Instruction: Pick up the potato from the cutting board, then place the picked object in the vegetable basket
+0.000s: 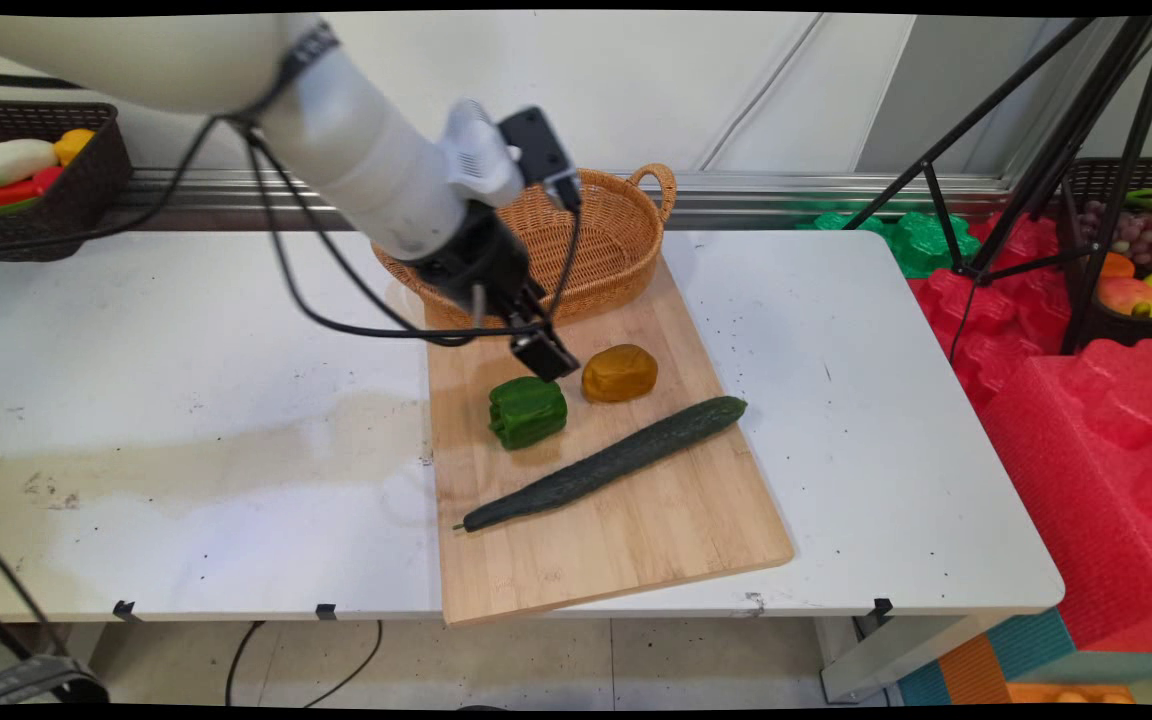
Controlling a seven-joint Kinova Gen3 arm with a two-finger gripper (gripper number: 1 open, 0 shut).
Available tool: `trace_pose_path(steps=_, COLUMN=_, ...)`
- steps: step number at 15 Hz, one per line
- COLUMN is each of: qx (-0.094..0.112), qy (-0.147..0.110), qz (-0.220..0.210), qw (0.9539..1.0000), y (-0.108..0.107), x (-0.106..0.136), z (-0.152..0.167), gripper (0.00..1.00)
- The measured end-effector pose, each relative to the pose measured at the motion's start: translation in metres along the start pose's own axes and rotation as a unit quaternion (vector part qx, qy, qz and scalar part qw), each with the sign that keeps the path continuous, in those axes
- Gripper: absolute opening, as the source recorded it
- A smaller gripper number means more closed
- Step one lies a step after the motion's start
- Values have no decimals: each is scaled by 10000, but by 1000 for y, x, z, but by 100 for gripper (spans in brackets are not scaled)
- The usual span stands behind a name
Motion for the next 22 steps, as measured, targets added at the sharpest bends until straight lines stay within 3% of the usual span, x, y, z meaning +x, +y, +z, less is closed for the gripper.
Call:
trace_pose_path(steps=8, qx=73, qy=-251, qz=-61, qw=9996, y=-7, x=27, z=84, gripper=100)
trace_pose_path(steps=18, qx=79, qy=-411, qz=-123, qw=9990, y=-9, x=36, z=144, gripper=100)
trace_pose_path(steps=19, qx=79, qy=-418, qz=-131, qw=9990, y=-9, x=36, z=146, gripper=0)
trace_pose_path(steps=22, qx=76, qy=-422, qz=-154, qw=9990, y=-7, x=35, z=153, gripper=0)
